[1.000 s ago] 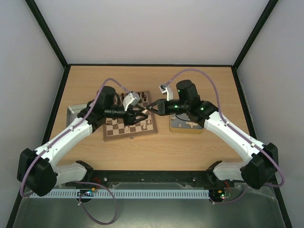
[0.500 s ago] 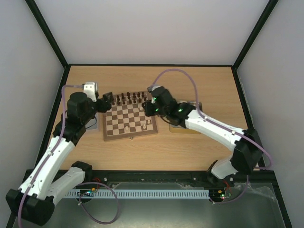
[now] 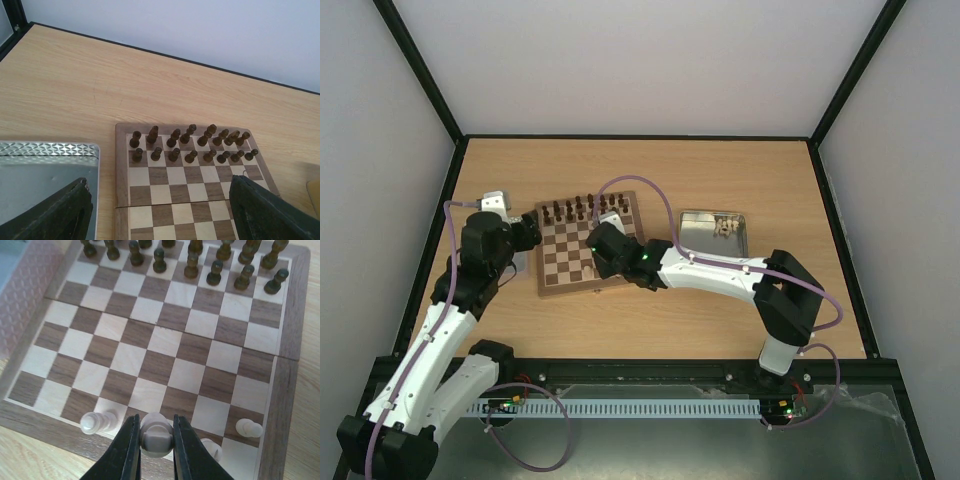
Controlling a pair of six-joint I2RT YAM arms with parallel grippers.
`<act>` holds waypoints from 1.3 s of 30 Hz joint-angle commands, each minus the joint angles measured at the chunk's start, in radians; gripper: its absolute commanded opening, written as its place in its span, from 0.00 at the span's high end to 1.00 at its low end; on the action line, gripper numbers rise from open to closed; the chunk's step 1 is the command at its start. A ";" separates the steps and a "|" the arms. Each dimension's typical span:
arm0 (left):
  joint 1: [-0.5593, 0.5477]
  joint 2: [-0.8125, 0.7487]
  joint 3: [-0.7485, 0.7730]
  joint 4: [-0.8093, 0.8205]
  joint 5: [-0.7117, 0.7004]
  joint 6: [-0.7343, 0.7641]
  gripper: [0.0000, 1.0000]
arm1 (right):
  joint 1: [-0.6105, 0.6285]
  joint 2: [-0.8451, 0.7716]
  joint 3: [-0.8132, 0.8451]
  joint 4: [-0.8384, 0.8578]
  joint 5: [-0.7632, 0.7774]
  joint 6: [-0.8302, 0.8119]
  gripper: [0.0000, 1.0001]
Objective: Set up the chess pieces on the board
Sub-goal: Place the chess piece on the chessboard.
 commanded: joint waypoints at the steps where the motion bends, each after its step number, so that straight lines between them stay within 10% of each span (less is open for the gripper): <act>1: 0.008 -0.018 -0.003 0.005 -0.022 0.008 0.23 | 0.021 0.048 0.024 -0.012 0.036 -0.012 0.96; 27: 0.037 0.004 -0.010 0.014 0.003 0.022 0.23 | 0.051 0.146 -0.030 0.095 0.012 -0.025 0.93; 39: 0.040 0.010 -0.011 0.013 0.006 0.021 0.23 | 0.052 0.106 -0.017 0.073 0.044 -0.004 0.72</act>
